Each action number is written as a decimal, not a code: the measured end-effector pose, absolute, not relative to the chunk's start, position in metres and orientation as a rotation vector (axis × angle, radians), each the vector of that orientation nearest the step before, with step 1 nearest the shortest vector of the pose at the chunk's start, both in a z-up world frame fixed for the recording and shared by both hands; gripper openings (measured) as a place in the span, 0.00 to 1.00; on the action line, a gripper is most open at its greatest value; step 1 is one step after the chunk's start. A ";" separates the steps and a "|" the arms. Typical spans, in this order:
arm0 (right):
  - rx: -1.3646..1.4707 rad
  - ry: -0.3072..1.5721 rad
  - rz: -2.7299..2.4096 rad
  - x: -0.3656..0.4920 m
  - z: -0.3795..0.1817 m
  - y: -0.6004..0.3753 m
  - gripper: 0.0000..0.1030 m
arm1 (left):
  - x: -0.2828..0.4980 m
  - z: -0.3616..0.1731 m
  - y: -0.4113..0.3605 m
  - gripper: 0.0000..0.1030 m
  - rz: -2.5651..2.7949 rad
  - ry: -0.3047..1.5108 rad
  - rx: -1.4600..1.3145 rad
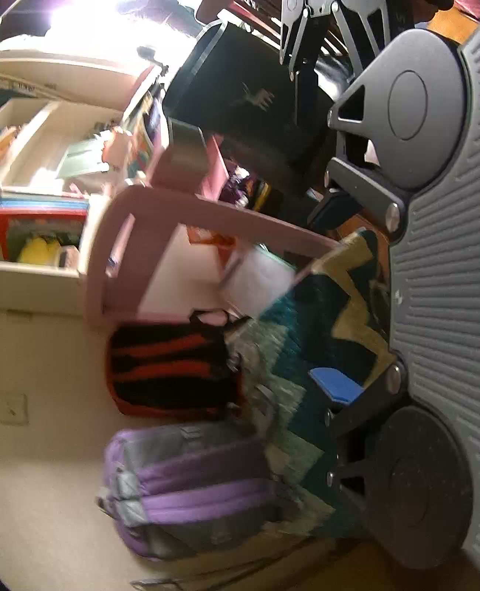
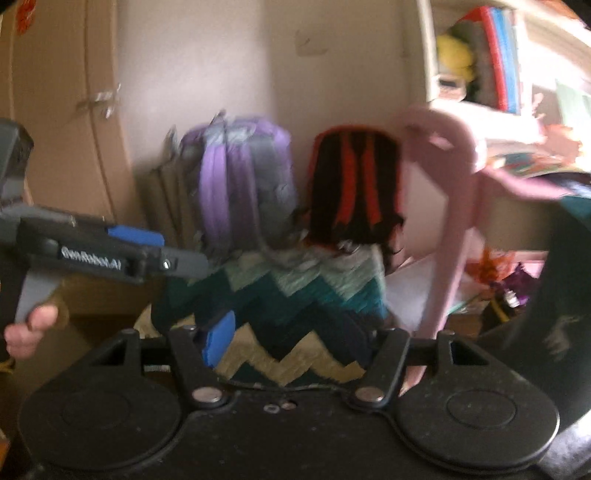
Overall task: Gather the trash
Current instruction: 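Move both open tools back down to the trash pile, then grasp the purple-topped snack wrapper with right tool while left tool grasps clear plastic bag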
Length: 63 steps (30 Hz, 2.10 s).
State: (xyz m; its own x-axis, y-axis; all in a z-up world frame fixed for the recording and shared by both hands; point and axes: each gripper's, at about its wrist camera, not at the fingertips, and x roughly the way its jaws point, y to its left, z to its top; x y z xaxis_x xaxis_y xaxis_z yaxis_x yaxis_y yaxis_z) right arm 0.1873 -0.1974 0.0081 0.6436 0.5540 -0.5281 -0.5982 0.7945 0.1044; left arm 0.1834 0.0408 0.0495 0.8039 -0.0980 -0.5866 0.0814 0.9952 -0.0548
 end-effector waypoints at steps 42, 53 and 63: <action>0.081 1.545 0.087 0.379 -0.525 -0.160 0.66 | 0.230 -0.485 0.258 1.00 0.670 1.504 -0.679; 0.105 1.606 0.085 0.390 -0.585 -0.154 0.66 | 0.229 -0.549 0.259 0.99 0.678 1.605 -0.733; 0.124 1.620 0.104 0.394 -0.591 -0.145 0.62 | 0.232 -0.564 0.257 0.51 0.613 1.602 -0.796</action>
State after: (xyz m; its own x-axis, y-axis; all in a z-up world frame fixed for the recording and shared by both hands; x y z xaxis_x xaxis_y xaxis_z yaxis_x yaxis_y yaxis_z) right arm 0.3939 -0.1455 -0.5910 -0.0515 0.1441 -0.9882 0.0162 0.9895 0.1434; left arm 0.2325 0.2569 -0.5644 -0.0813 -0.1608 -0.9836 -0.7763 0.6292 -0.0387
